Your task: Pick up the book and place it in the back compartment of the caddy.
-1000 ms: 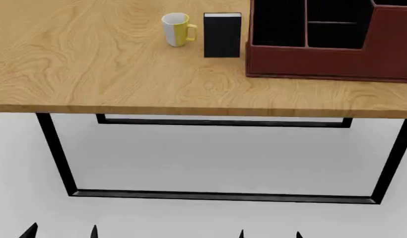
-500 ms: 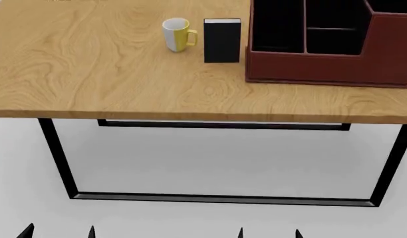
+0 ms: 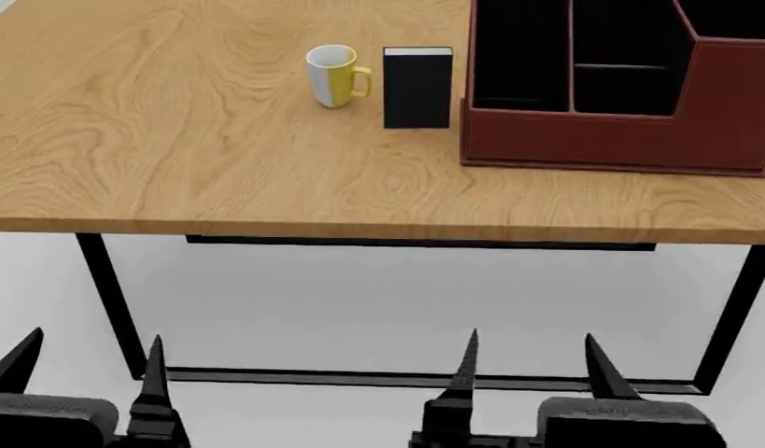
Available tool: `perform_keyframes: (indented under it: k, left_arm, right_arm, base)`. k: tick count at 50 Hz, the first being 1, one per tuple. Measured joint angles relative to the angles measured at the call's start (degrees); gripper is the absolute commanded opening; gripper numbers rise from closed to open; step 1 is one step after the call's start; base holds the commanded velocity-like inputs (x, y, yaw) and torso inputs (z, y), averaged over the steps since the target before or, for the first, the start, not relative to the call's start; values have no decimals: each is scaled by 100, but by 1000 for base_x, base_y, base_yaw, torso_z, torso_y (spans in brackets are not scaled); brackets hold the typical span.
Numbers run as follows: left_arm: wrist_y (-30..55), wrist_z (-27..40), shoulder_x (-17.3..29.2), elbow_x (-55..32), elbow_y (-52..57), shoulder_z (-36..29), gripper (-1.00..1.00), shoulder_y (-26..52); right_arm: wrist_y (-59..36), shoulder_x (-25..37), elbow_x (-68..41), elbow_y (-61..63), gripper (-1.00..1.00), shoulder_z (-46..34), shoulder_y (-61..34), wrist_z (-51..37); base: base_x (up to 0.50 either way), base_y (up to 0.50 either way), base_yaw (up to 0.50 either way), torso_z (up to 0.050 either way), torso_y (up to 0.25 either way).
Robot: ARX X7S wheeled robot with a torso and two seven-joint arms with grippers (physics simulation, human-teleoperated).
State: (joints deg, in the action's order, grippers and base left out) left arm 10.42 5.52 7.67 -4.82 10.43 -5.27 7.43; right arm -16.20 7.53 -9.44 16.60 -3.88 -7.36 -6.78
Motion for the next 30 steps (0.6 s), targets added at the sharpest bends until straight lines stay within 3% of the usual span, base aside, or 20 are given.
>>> perform_keyframes:
  k: [15,27,30]
  left_arm:
    - [520,-6,187,-150,269,62,100,563]
    - [663,61,248,-190,389,42,100,638]
    - [669,83,280,-178,395,50,100,648]
  right_arm:
    - [-828,246,-328,527,100,176,-513,-42]
    - [-984,362,-326,574,100,164,-611,-120]
    - [-992,365,-371,600,100,143,-615,-111]
  base:
    - [0,0,0,50,0]
    - [0,0,0,0,0]
    - [0,-500,0,0,0]
